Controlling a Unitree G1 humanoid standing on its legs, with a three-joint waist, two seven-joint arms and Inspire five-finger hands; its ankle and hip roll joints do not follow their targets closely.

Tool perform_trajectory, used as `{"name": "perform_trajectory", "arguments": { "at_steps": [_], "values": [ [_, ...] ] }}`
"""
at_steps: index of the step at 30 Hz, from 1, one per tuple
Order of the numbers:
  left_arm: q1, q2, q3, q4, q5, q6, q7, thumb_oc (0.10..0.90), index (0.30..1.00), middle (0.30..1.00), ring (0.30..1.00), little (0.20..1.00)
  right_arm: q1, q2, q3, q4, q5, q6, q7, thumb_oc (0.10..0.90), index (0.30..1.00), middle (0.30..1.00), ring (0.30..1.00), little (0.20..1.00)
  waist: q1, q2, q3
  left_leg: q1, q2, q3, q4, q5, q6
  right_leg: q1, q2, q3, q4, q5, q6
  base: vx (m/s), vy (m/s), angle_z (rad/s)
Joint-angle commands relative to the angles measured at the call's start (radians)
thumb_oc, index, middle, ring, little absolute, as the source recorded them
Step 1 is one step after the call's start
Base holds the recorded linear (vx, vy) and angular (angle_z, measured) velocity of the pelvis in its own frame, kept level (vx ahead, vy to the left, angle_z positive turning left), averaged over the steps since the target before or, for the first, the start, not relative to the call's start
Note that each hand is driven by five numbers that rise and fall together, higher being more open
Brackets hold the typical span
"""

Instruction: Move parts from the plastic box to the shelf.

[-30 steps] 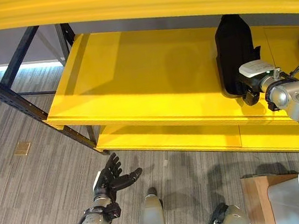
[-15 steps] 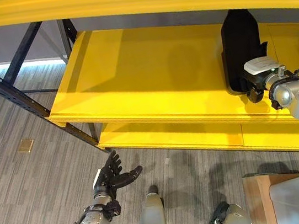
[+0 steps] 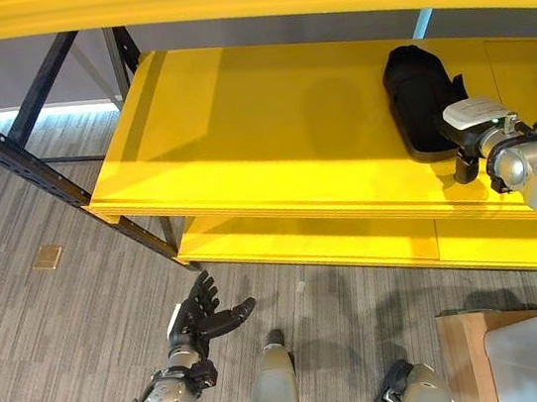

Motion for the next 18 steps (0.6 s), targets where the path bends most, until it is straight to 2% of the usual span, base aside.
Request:
{"name": "perform_trajectory", "arguments": {
  "at_steps": [1, 18],
  "values": [
    [-0.02, 0.068, 0.005, -0.123, -0.03, -0.11, -0.022, 0.9, 1.0, 1.0, 1.0, 1.0, -0.159, -0.034, -0.034, 0.0, 0.016, 0.022, -0.046, 0.9, 1.0, 1.0, 1.0, 1.0, 0.029, -0.015, -0.029, 0.018, 0.04, -0.056, -0.021, -0.024, 0.013, 0.021, 0.014, 0.034, 0.019, 0.051, 0.023, 0.0, 0.0, 0.0],
    [-0.028, 0.072, 0.004, -0.122, -0.03, -0.113, -0.016, 0.9, 1.0, 1.0, 1.0, 1.0, -0.15, 0.0, -0.042, -0.019, 0.029, 0.023, -0.038, 0.9, 1.0, 1.0, 1.0, 1.0, 0.03, -0.016, -0.023, 0.013, 0.041, -0.057, -0.015, -0.025, 0.012, 0.019, 0.014, 0.038, 0.02, 0.05, 0.022, 0.0, 0.0, 0.0]
  ]
}}
